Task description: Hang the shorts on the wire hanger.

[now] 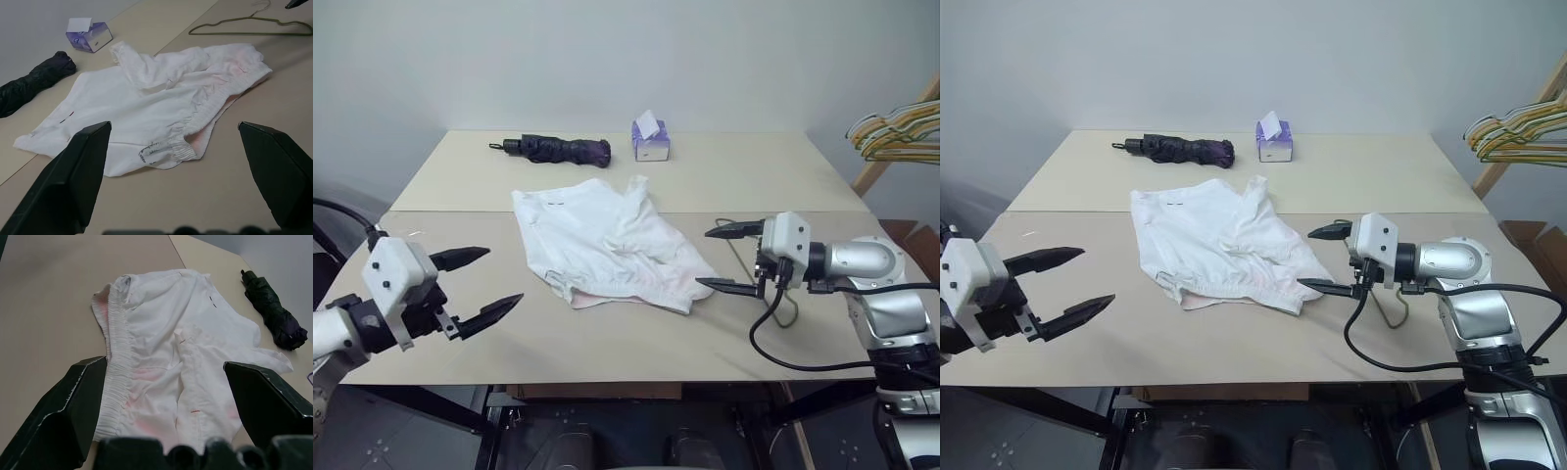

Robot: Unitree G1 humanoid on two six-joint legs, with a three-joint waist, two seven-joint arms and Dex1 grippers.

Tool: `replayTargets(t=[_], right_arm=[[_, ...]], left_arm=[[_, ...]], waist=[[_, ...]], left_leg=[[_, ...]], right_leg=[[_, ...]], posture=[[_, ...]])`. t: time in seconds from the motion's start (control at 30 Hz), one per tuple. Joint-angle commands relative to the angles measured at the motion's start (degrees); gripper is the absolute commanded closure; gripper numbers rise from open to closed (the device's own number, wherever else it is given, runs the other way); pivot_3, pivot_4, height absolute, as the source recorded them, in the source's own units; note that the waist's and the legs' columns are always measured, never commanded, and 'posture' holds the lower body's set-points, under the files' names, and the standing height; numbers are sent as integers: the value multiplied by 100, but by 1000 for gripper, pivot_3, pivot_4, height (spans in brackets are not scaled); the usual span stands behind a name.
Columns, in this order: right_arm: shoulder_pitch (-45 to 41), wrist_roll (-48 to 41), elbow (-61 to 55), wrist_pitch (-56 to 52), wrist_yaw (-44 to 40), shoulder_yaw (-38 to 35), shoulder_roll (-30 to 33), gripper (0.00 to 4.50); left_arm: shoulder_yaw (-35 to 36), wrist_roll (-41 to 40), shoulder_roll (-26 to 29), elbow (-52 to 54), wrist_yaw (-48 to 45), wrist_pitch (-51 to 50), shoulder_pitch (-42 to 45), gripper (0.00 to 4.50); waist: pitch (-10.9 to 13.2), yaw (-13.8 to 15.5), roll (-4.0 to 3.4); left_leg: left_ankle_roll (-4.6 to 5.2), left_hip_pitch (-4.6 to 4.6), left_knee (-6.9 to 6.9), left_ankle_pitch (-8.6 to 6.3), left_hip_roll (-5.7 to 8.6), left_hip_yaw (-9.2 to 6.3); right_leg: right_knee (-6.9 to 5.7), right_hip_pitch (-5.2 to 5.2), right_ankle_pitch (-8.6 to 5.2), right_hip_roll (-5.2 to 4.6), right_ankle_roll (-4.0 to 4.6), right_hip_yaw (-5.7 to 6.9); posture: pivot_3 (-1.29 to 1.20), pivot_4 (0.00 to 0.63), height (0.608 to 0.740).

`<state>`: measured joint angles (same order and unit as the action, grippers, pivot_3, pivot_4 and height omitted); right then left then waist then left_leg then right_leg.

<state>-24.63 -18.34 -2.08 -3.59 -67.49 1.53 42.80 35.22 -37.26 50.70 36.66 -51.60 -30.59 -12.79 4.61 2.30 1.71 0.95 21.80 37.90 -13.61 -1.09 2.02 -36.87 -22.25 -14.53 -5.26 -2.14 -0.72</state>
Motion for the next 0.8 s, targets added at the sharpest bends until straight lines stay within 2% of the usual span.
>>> replayTargets(t=[0.03, 0.37, 0.53, 0.63, 0.7, 0.8], right_arm=[[-14, -65, -151, 90, -14, -188, 93, 48], [78, -42, -220, 200, -87, -162, 144, 48], [129, 430, -72, 1028, -422, 71, 365, 48], [406, 720, -102, 1710, -814, 200, 747, 48], [561, 1183, -15, 2203, -688, 311, 917, 48], [576, 1899, 224, 2472, -28, 410, 806, 48]], left_arm=[[71, -13, 25, 25, 59, 117, 157, 0], [-73, 8, 79, 74, 53, 39, 180, 0], [-215, 74, -57, 221, 122, 105, 45, 0], [-266, 90, -105, 310, 81, 142, -81, 0], [-307, 83, -95, 306, 88, 141, -63, 0], [-370, 89, -54, 274, 39, 143, -29, 0]], waist=[[0, 0, 0], [0, -1, 0], [0, -8, 0], [1, 1, 1], [1, -7, 1], [2, -44, 2]], left_leg=[[0, 0, 0, 0, 0, 0], [0, 1, 0, 0, 0, 0], [0, 2, 0, 0, 0, 4], [0, 5, 0, 0, 0, 8], [1, 7, 0, -1, 0, 12], [0, -2, 0, 0, -3, 20]], right_leg=[[0, 0, 0, 0, 0, 0], [1, 0, 0, 0, 0, 0], [3, -1, 0, 0, -1, 0], [8, -1, 0, -1, -1, 1], [11, 0, -1, -3, -2, 4], [8, 1, -1, 0, -1, 1]], posture=[[126, 22, 740], [128, 26, 740], [106, 32, 740], [93, 40, 740], [86, 47, 740], [75, 57, 740]])
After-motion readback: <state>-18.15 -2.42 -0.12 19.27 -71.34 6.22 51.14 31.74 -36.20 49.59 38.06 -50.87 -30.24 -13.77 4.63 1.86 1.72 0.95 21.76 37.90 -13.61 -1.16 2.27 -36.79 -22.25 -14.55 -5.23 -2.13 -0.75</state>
